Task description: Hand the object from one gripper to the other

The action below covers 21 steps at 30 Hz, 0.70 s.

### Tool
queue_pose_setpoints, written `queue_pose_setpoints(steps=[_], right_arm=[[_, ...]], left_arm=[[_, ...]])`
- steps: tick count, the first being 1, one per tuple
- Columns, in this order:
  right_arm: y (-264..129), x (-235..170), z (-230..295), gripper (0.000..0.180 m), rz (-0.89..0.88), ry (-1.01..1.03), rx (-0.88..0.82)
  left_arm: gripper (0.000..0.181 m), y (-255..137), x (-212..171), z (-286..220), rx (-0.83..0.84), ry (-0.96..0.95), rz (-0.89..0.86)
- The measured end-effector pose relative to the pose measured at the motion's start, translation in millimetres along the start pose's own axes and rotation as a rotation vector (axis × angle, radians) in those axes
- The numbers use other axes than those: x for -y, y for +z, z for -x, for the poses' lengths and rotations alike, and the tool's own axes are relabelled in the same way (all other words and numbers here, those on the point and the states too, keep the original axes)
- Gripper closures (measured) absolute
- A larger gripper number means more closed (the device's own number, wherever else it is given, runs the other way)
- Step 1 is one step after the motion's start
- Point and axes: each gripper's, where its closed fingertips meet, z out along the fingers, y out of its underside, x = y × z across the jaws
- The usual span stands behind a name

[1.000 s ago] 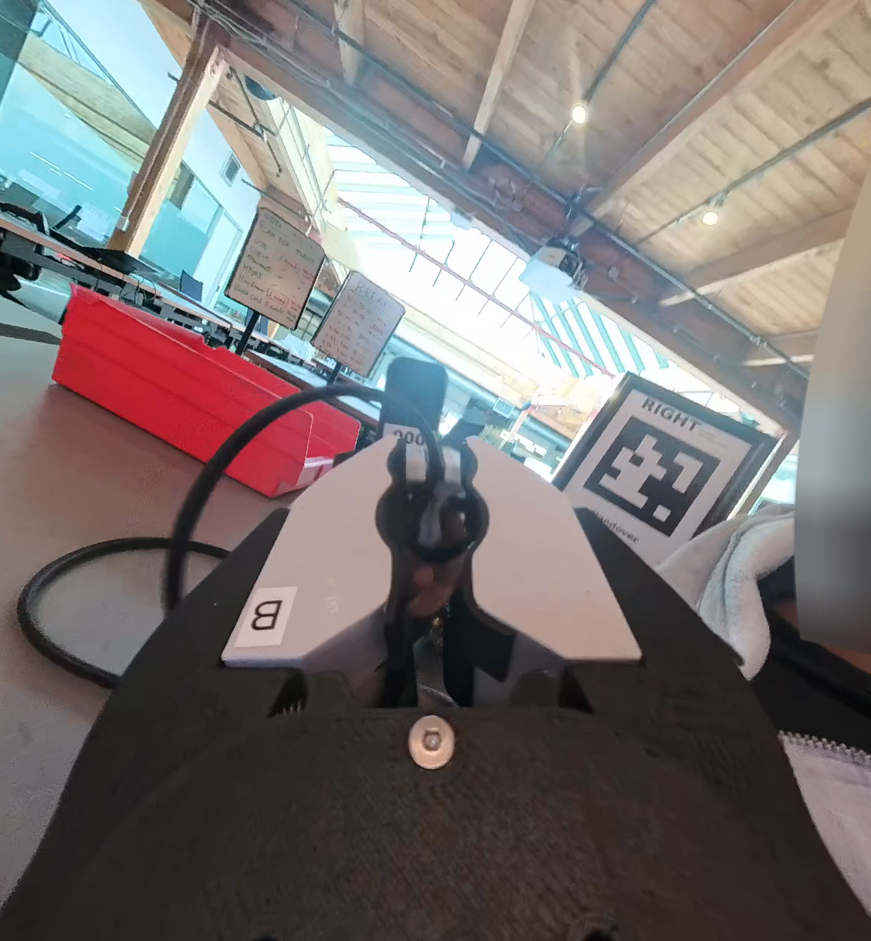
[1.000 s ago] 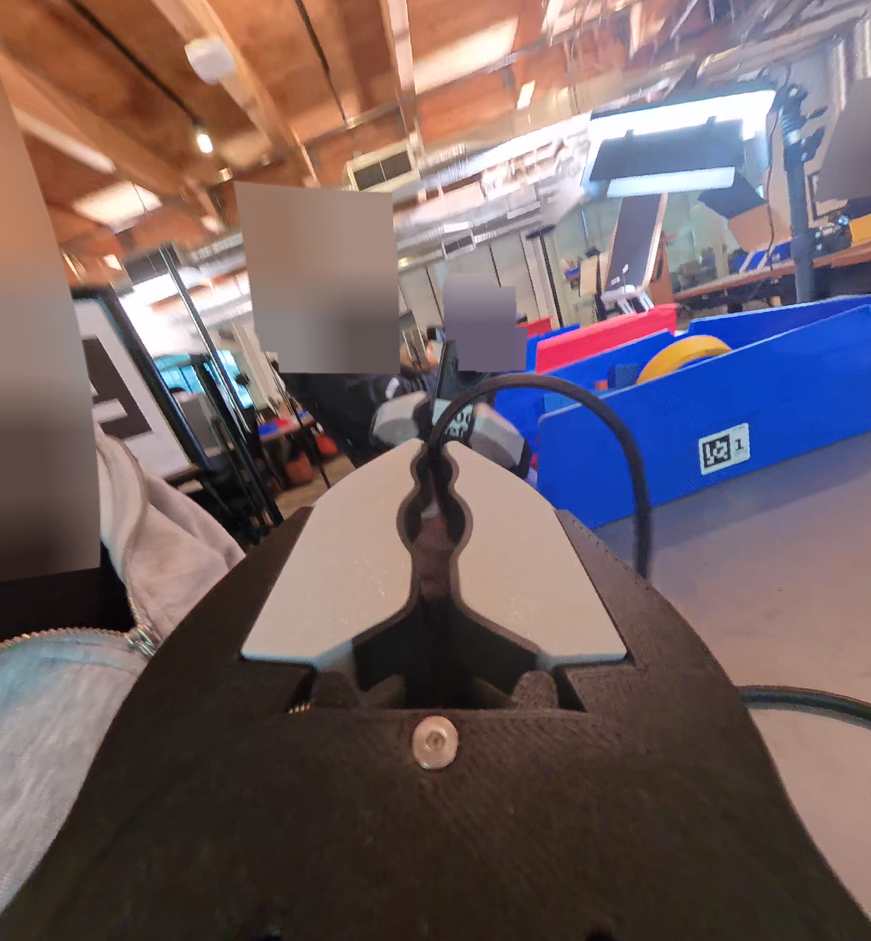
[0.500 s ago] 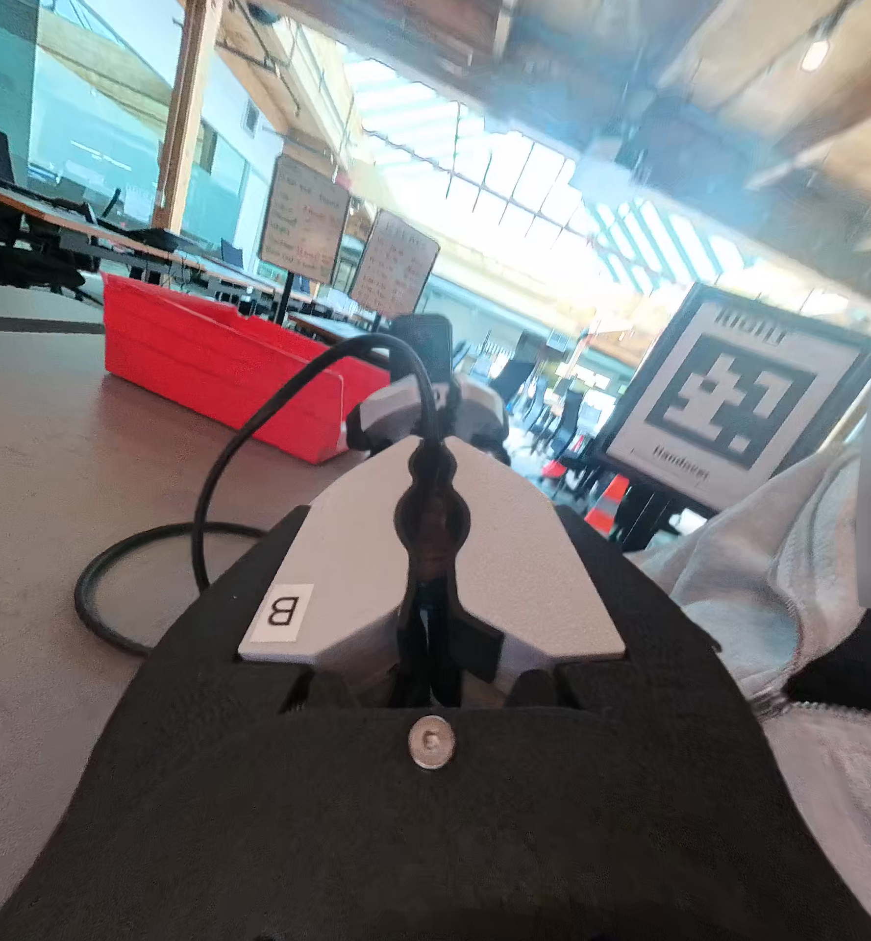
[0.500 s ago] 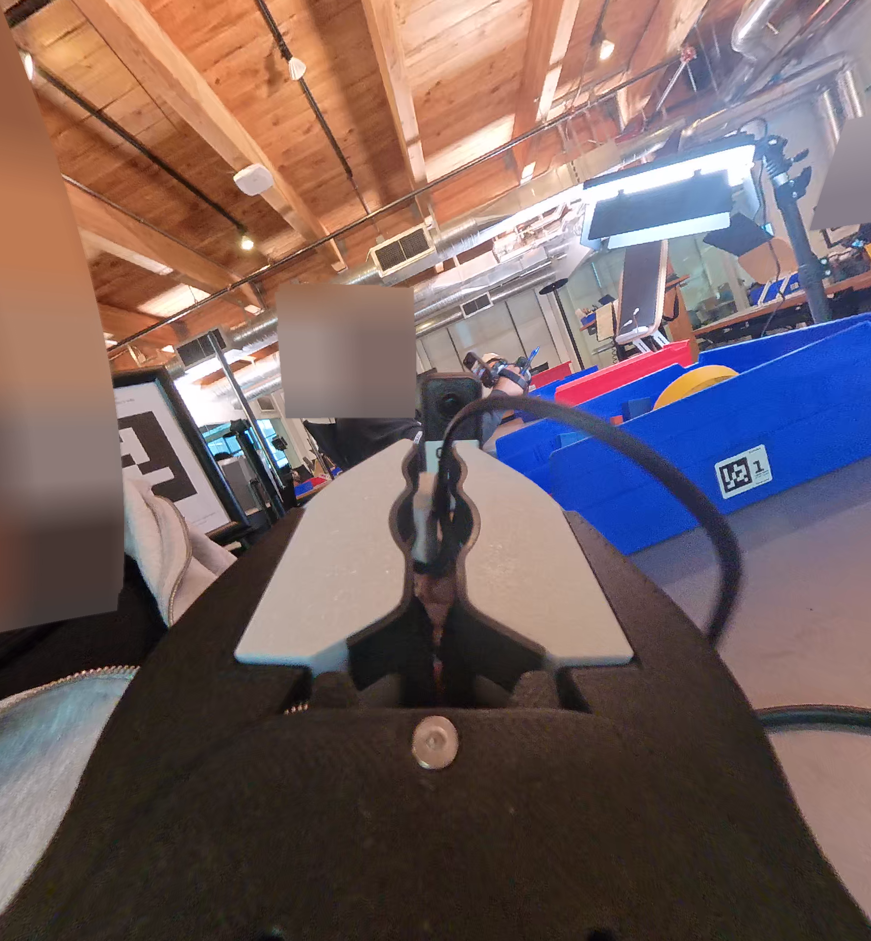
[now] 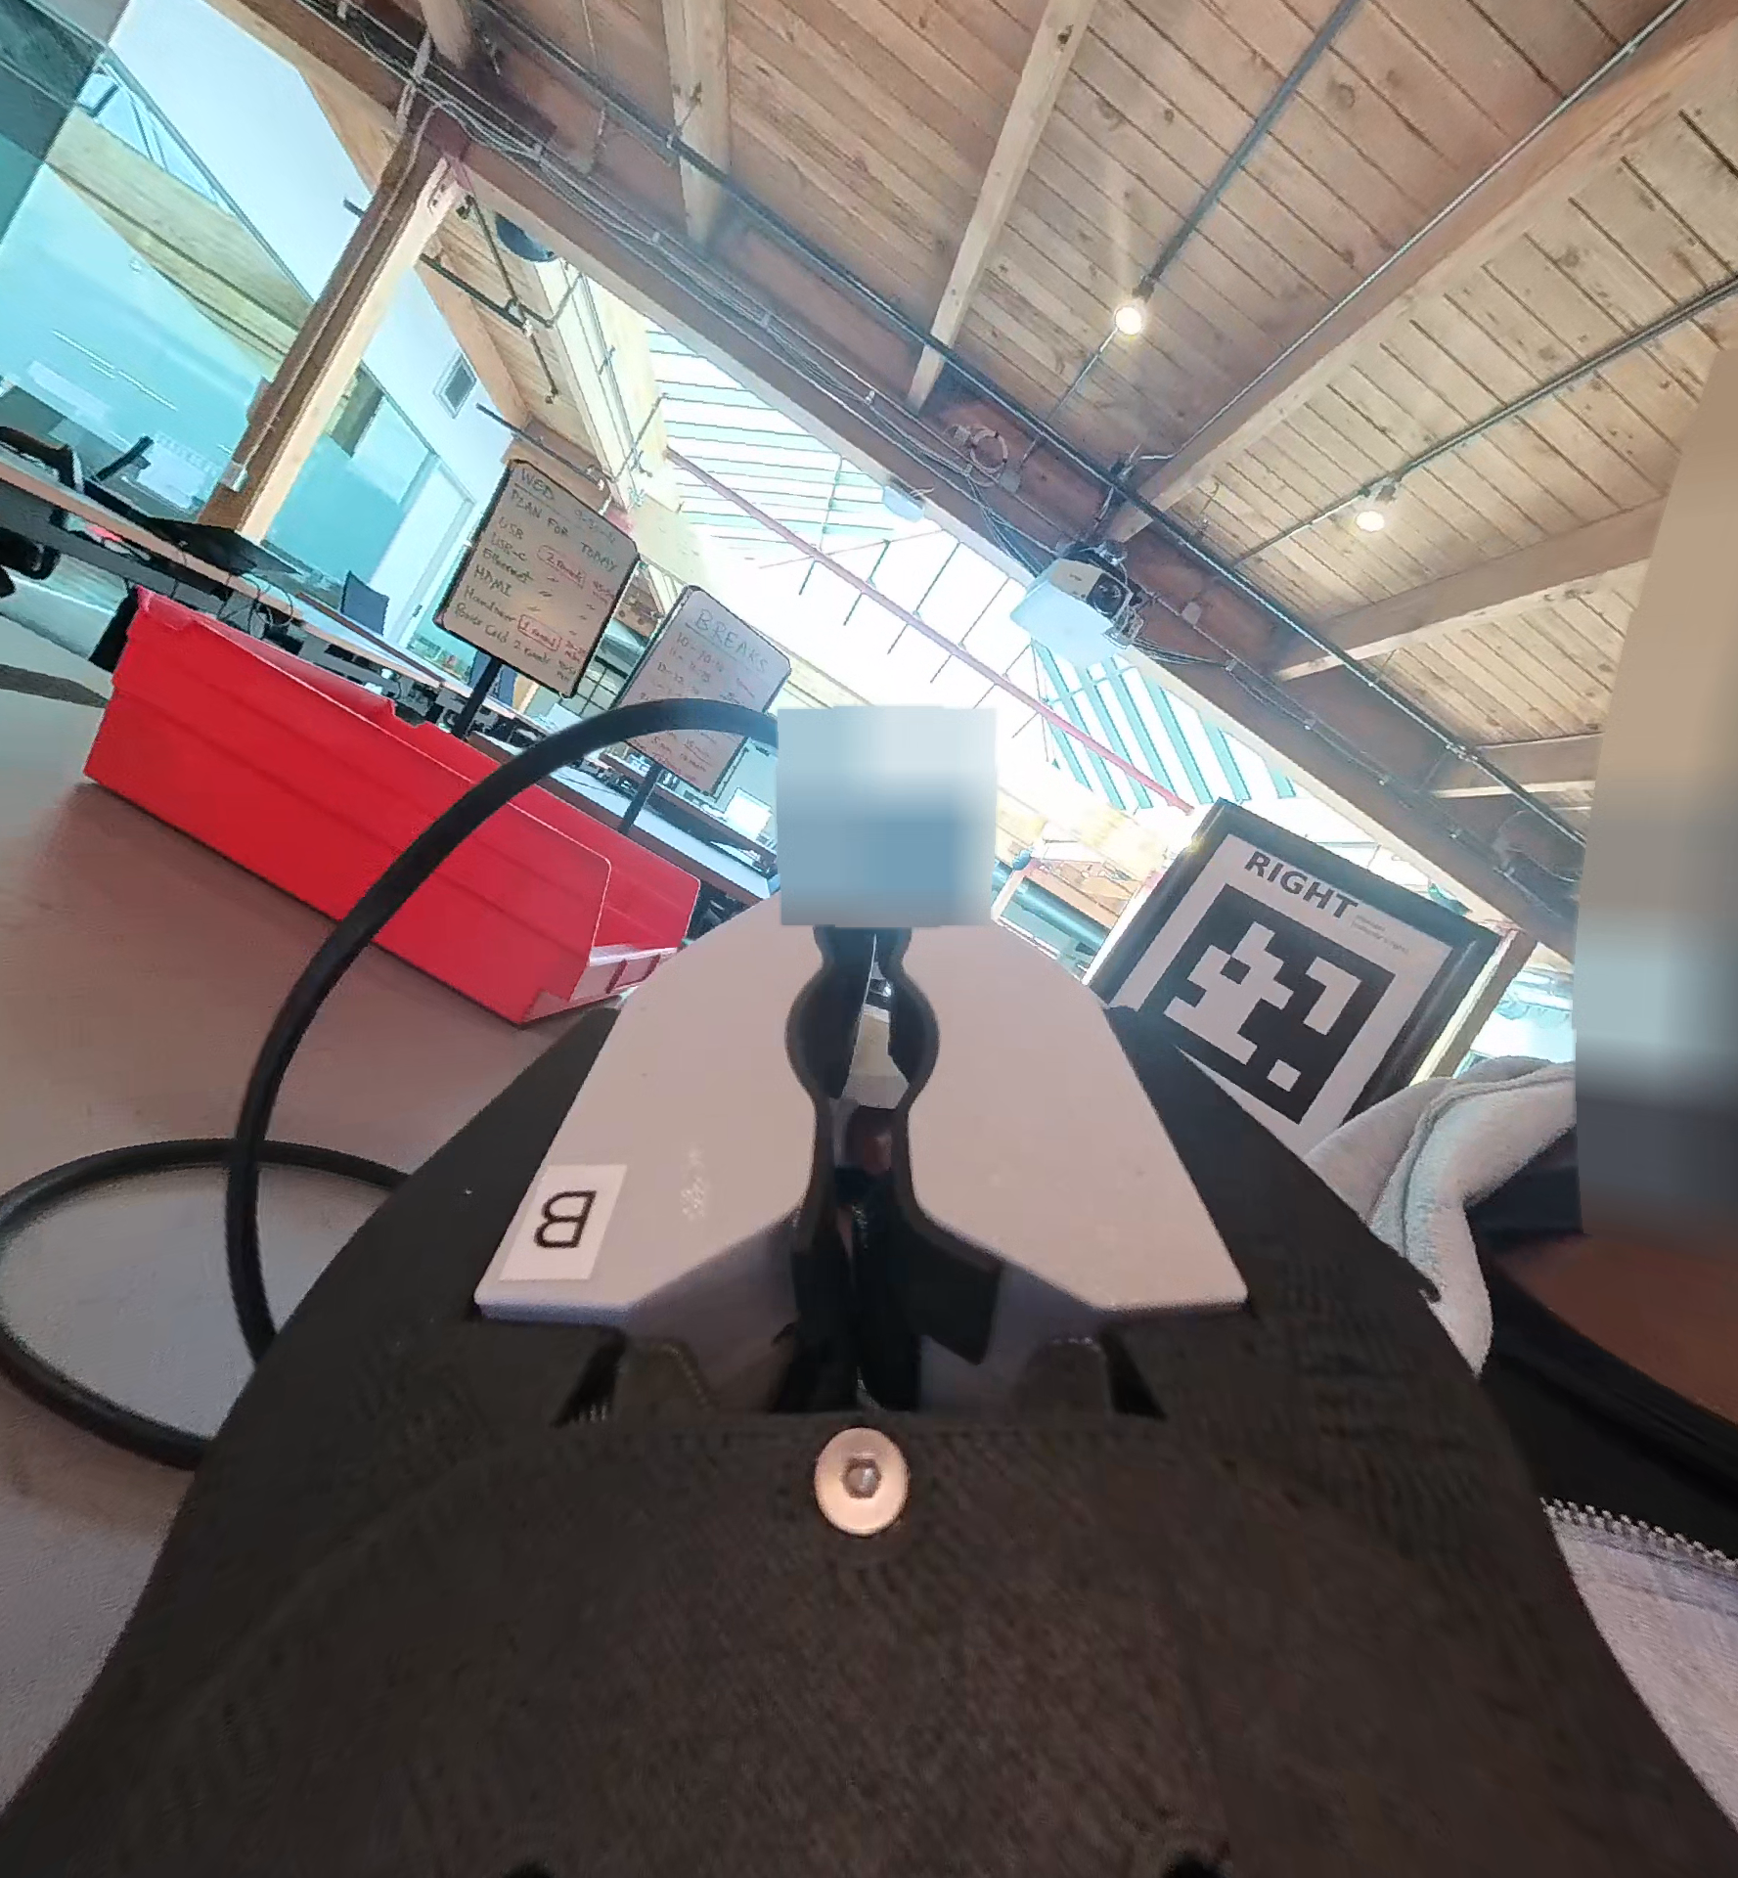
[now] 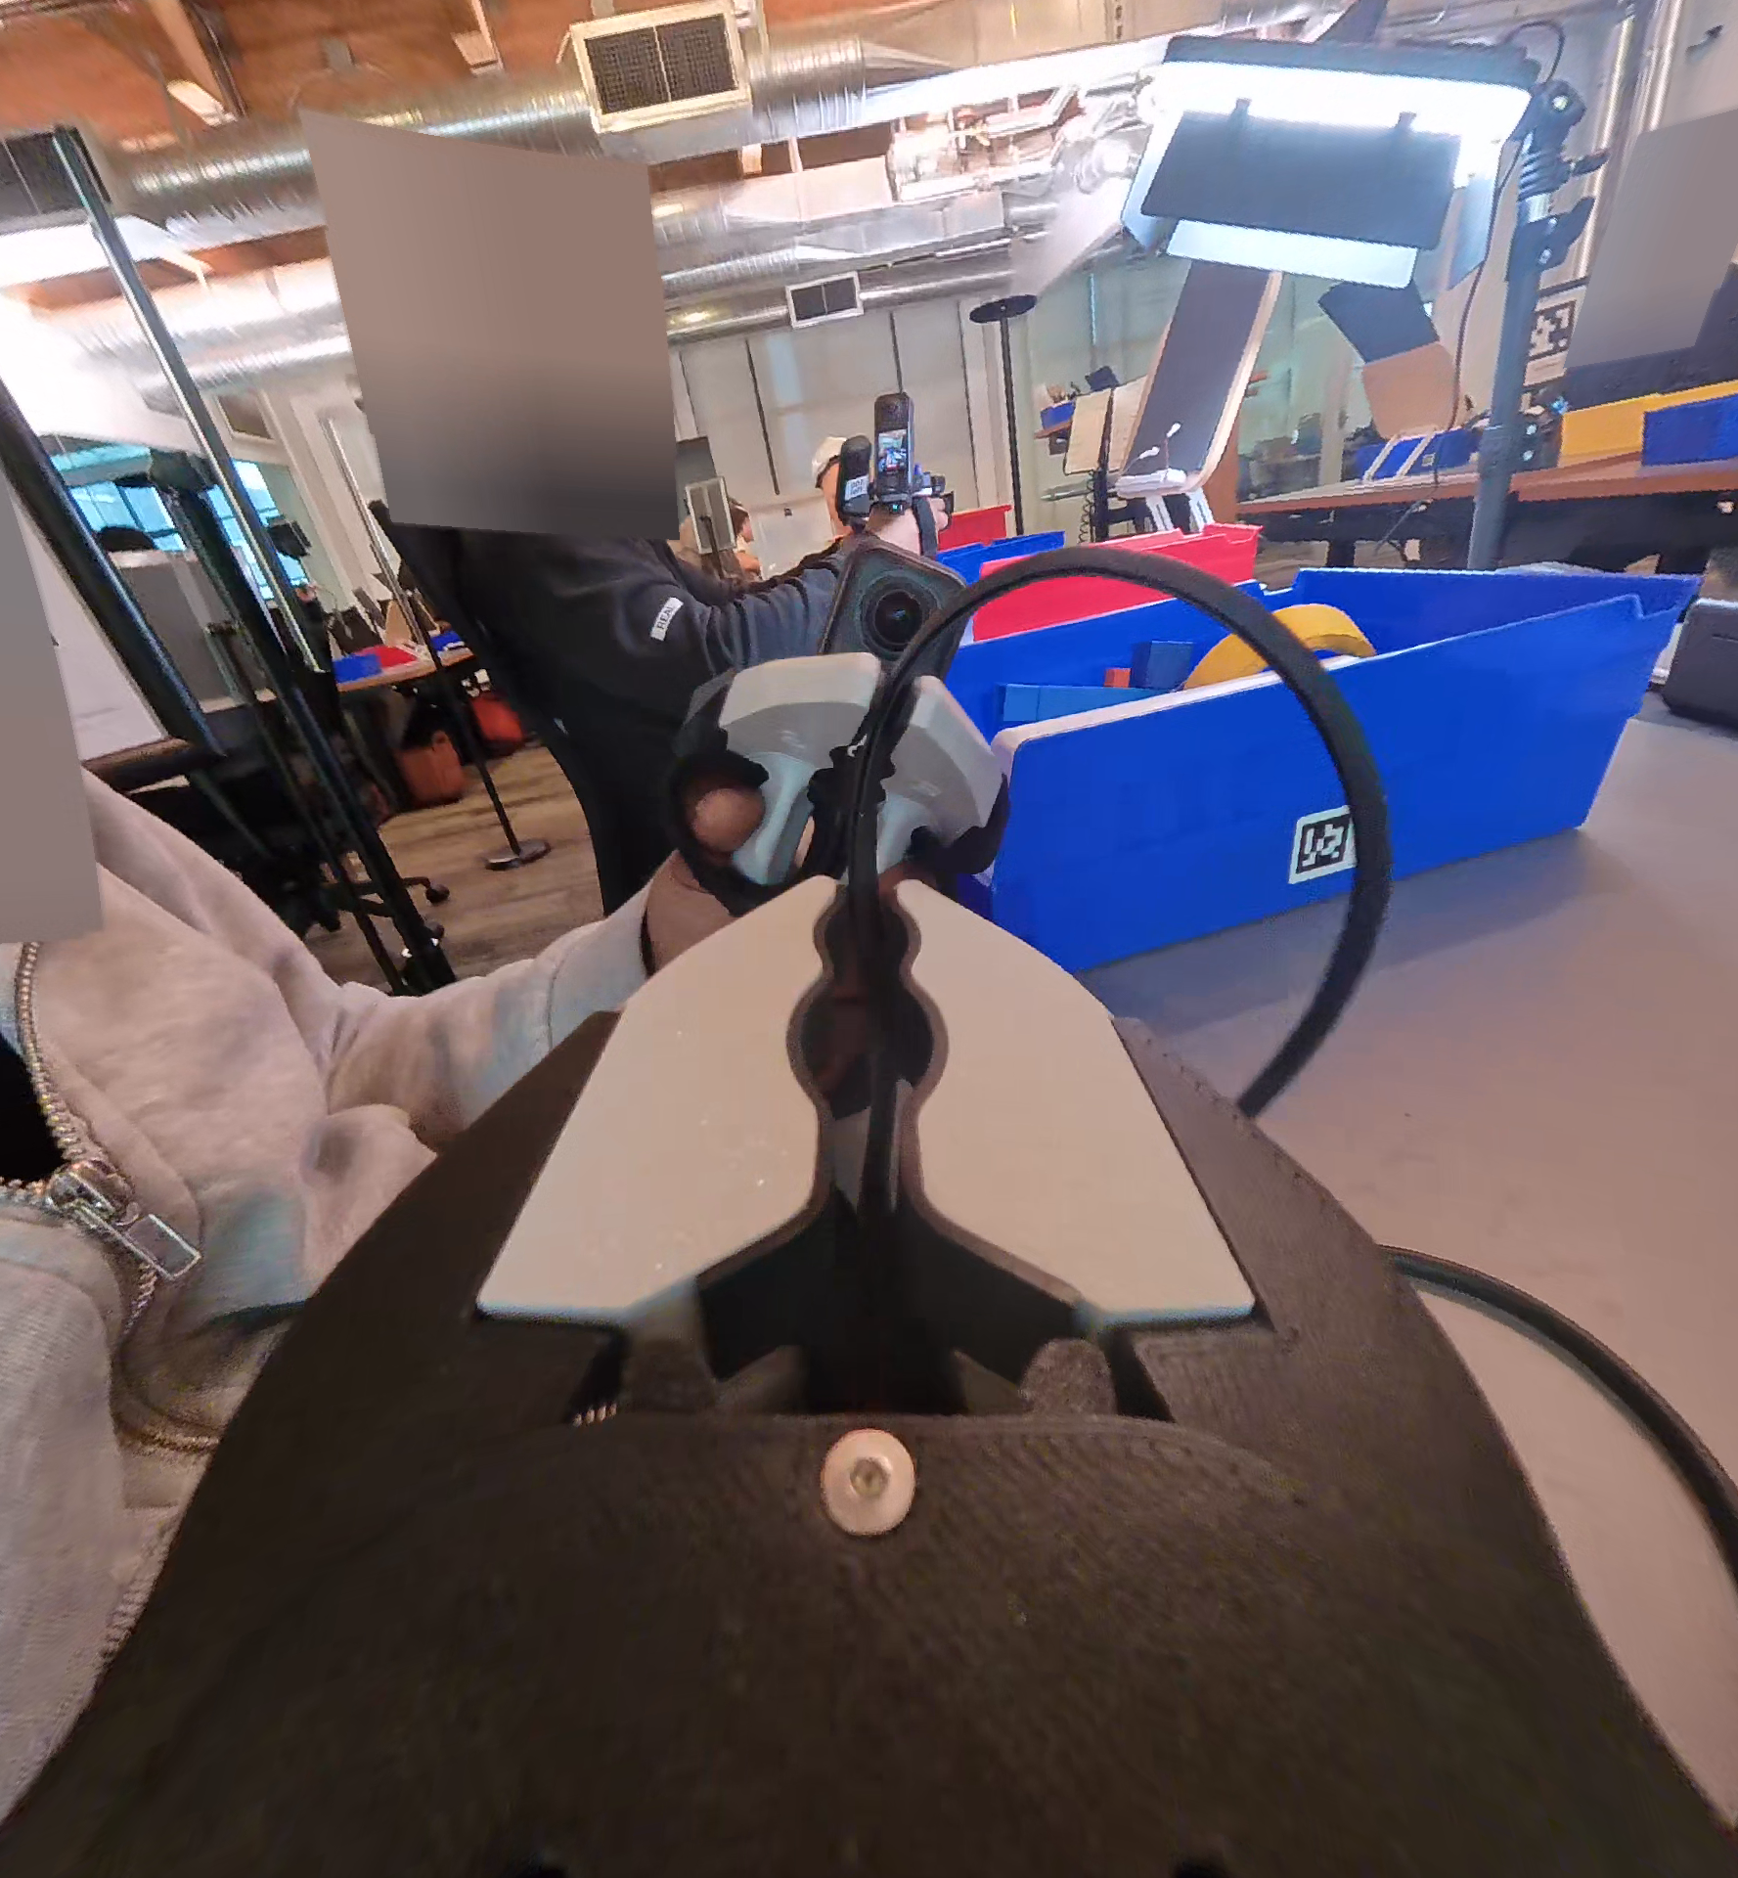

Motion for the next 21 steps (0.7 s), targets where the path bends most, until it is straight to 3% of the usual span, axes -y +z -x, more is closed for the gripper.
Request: queue_pose_setpoints(steps=[4,7,12,17,21], right_arm=[[-1,2,2,0.174,-0.008,-0.021,0.006],[-8,18,3,0.174,-0.117,0.051,0.041],[-28,48,5,0.174,-0.358,0.287,0.207],[-19,37,6,0.174,-0.284,0.244,0.171],[-12,29,9,0.174,-0.226,0.196,0.152]], left_arm=[[0.174,1,0,-3,-0.013,0.007,0.002],[0.153,4,-8,-2,0.001,0.017,0.048],[0.156,12,-38,1,0.045,0.133,0.227],[0.158,14,-42,1,0.05,0.151,0.248],[0.174,13,-44,0,0.039,0.16,0.259]])
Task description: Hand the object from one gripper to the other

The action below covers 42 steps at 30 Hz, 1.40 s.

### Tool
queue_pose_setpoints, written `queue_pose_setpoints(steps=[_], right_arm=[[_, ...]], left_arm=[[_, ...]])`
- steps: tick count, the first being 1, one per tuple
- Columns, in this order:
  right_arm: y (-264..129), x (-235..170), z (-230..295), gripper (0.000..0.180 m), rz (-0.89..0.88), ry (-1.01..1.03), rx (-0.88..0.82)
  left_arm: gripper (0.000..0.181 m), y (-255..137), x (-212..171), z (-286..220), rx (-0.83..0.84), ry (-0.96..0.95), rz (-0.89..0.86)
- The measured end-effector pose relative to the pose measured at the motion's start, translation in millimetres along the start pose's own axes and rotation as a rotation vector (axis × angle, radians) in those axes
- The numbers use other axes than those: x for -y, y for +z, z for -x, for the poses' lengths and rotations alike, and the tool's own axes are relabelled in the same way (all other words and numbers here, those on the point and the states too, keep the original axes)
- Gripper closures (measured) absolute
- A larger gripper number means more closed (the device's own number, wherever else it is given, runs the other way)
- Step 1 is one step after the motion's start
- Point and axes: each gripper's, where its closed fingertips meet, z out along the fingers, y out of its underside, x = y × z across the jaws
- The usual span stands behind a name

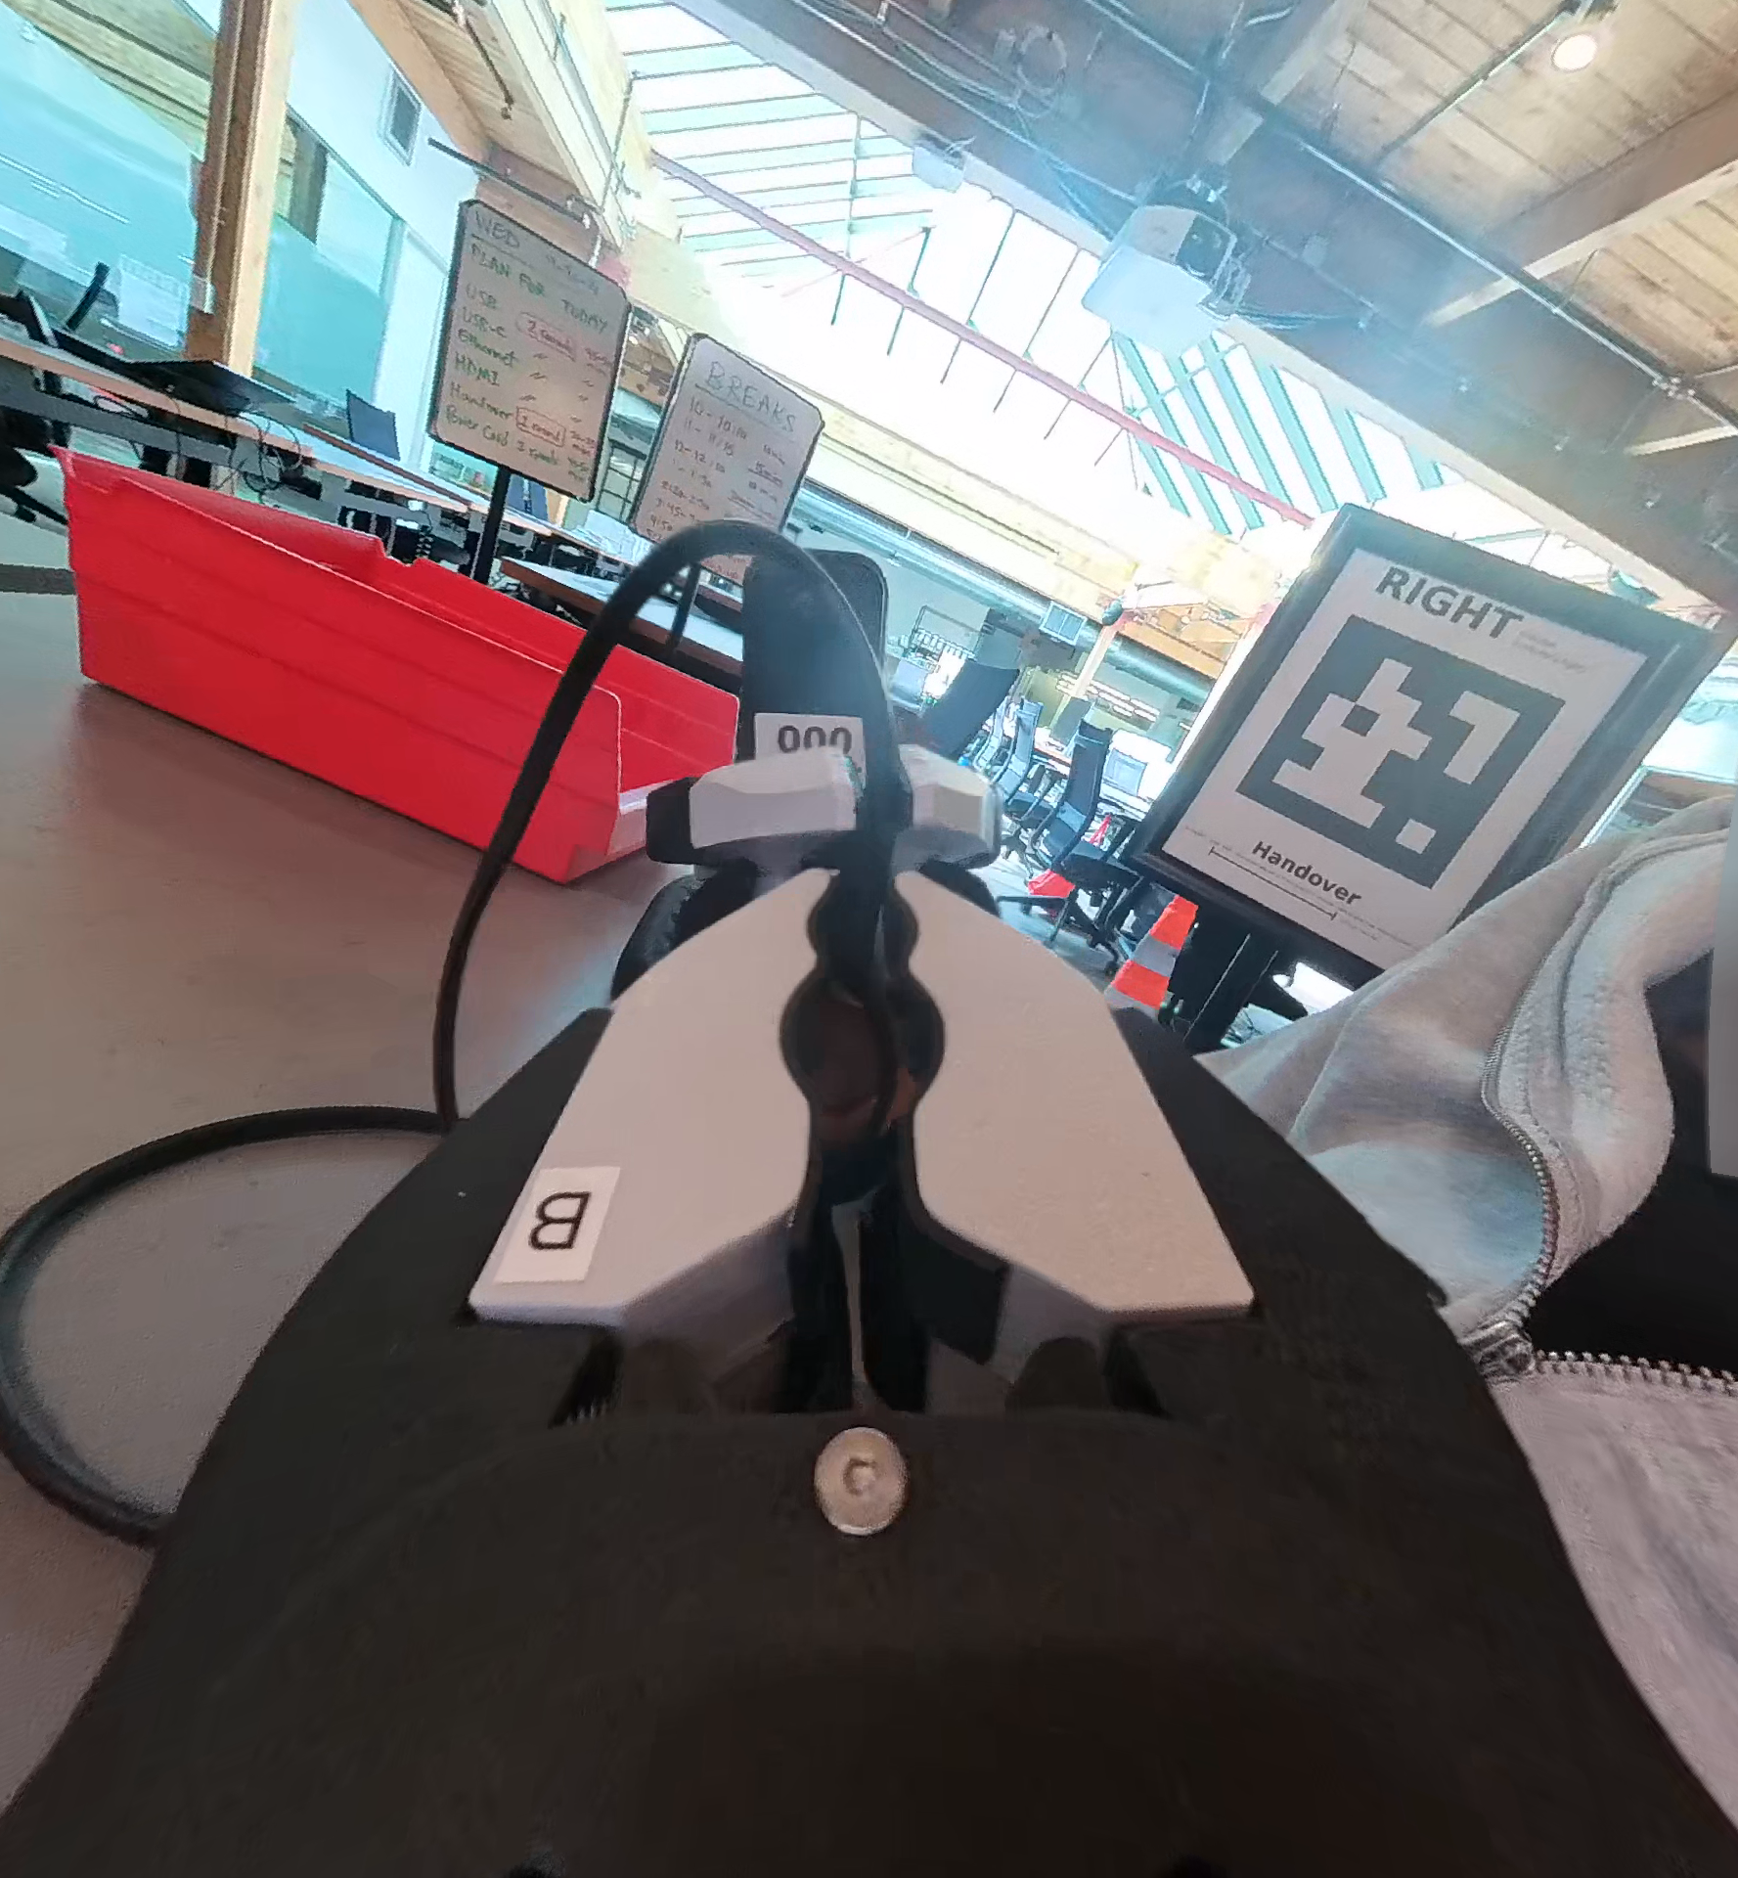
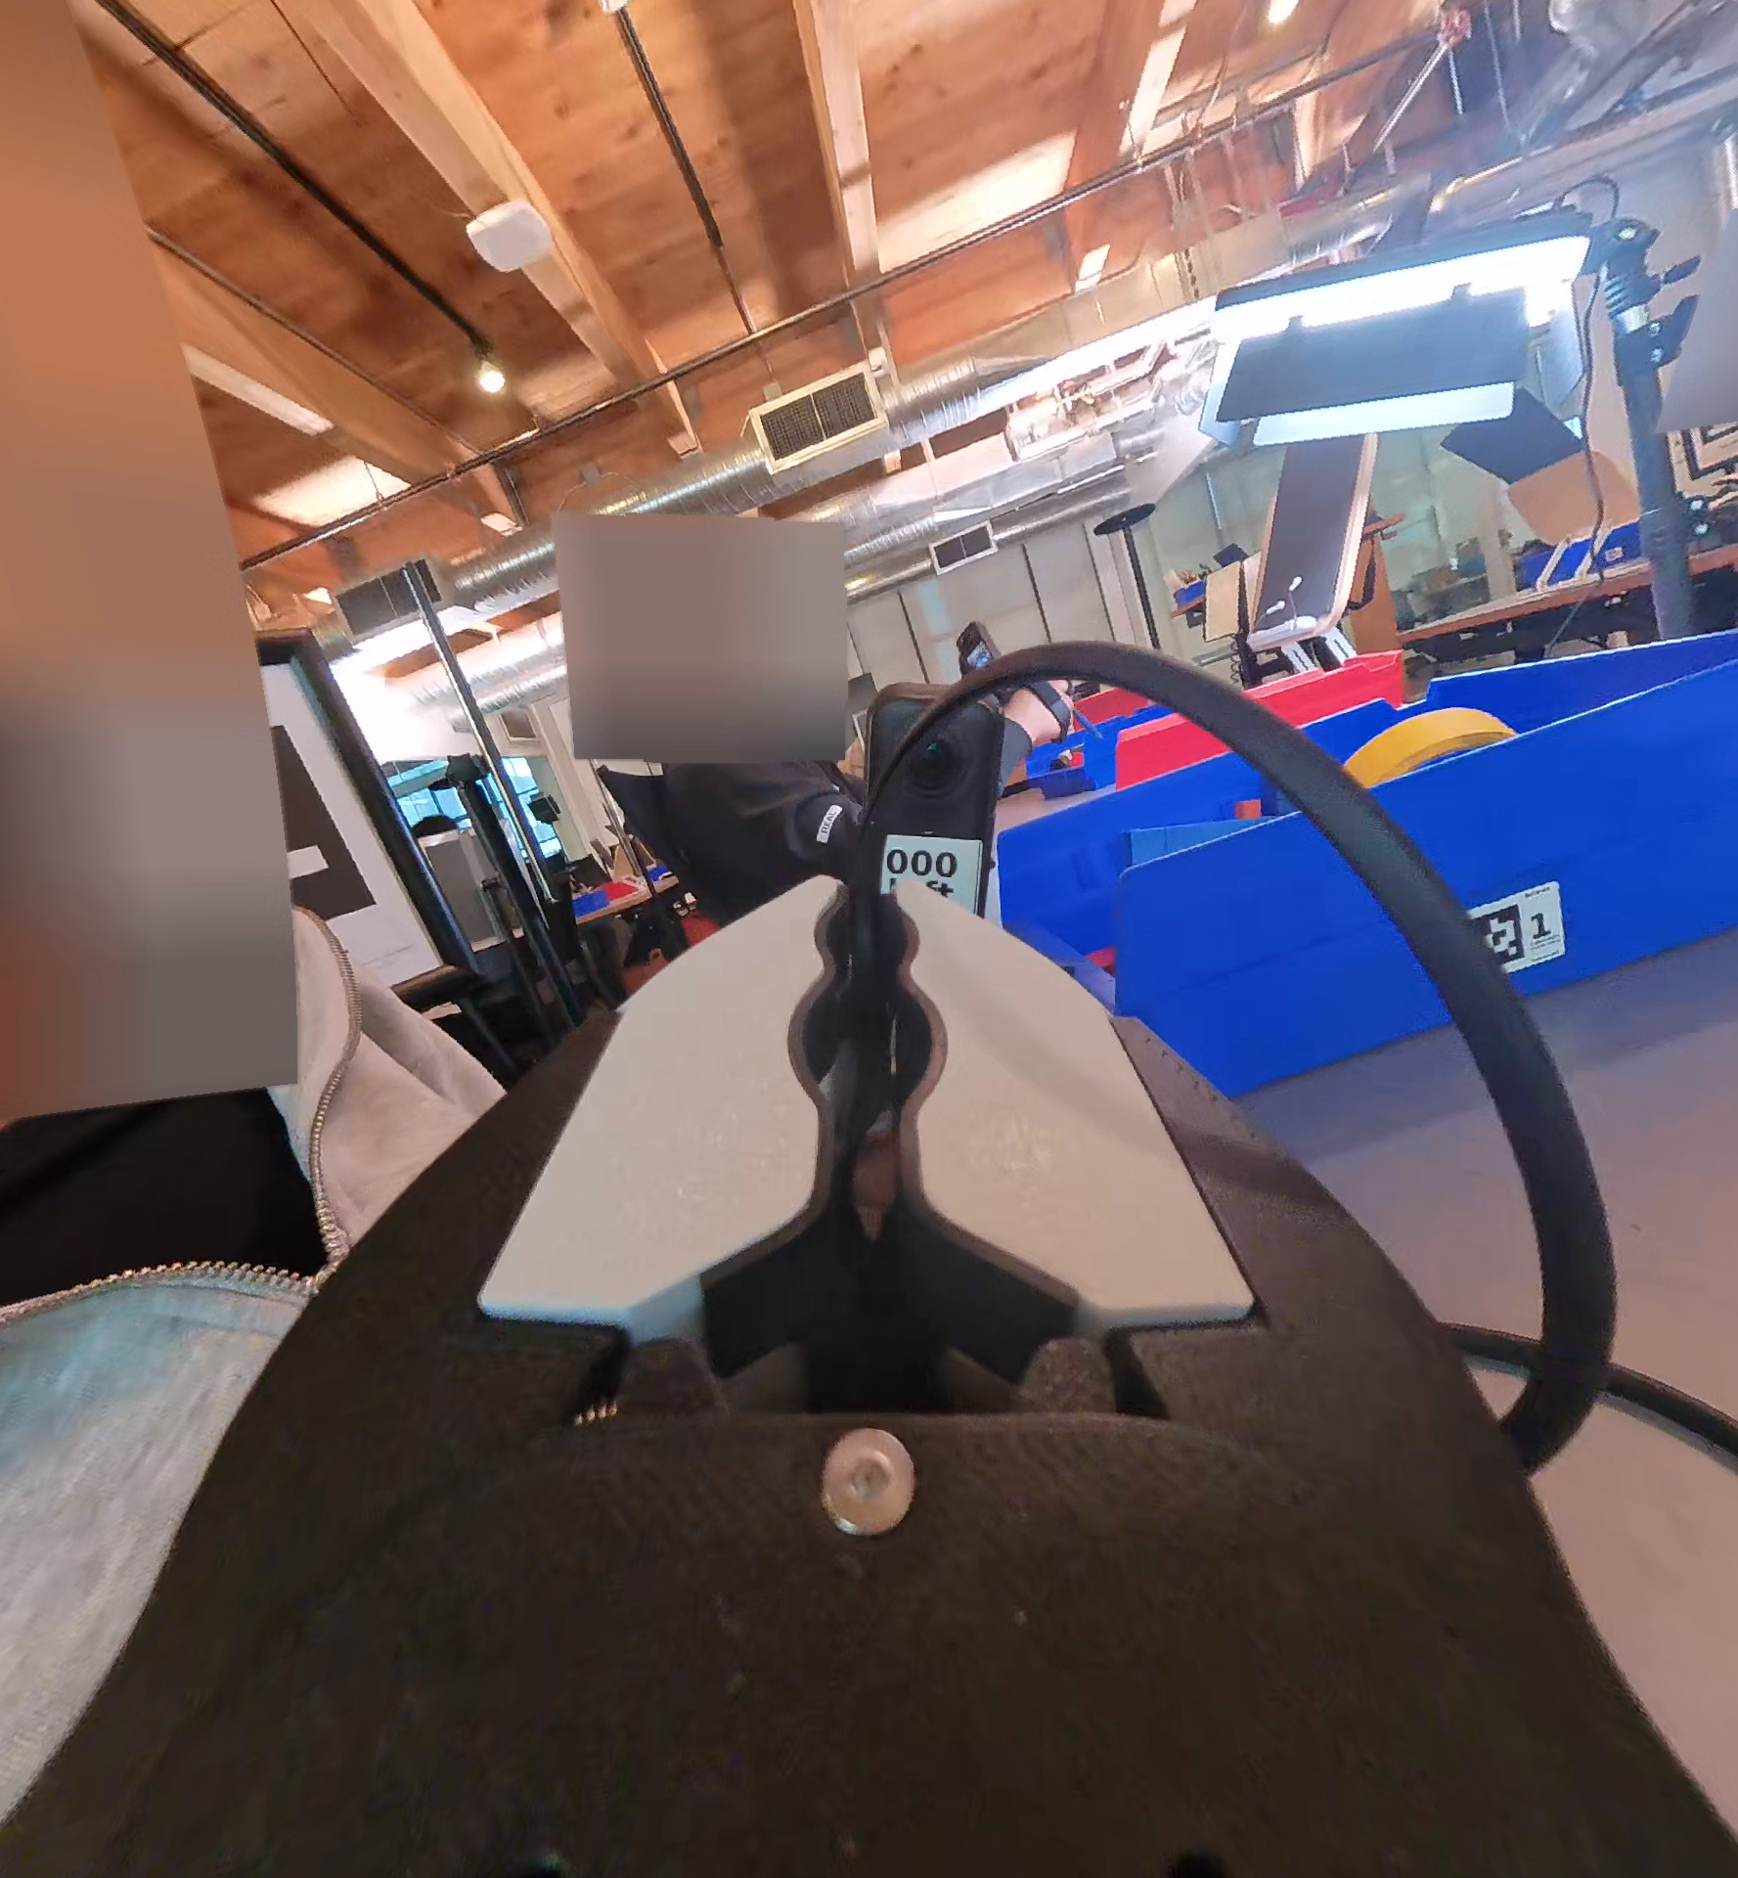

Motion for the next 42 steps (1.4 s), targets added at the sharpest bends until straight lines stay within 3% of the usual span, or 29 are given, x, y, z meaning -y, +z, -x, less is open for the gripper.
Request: queue_pose_setpoints(steps=[7,10,15,19,24,26,29,33,36,42], right_arm=[[-1,4,-6,0.157,-0.026,-0.008,-0.047],[1,-7,-13,0.156,0.054,-0.042,-0.101],[4,-22,-10,0.172,0.158,-0.141,-0.114],[1,-11,-10,0.173,0.088,-0.091,-0.095],[-4,1,-9,0.174,0.007,-0.068,-0.086],[-3,0,-8,0.174,0.017,-0.08,-0.087],[-1,-3,-9,0.173,0.036,-0.103,-0.097],[-3,1,-13,0.171,0.014,-0.116,-0.131],[-6,1,-15,0.157,0.026,-0.07,-0.132],[-13,-1,-22,0.144,0.081,-0.031,-0.153]], left_arm=[[0.175,-19,29,15,0.06,-0.076,-0.189],[0.176,-27,41,14,0.035,-0.107,-0.277],[0.175,-24,39,12,0.024,-0.105,-0.26],[0.154,-20,35,10,0.012,-0.122,-0.227],[0.149,-4,8,5,0.005,-0.074,-0.044],[0.151,0,-3,8,0.058,0.0,0.025],[0.175,1,-8,5,0.057,0.062,0.058],[0.175,-3,1,8,0.062,0.024,0.0],[0.175,-10,15,8,0.031,-0.04,-0.09],[0.176,-9,13,9,0.044,-0.025,-0.075]])
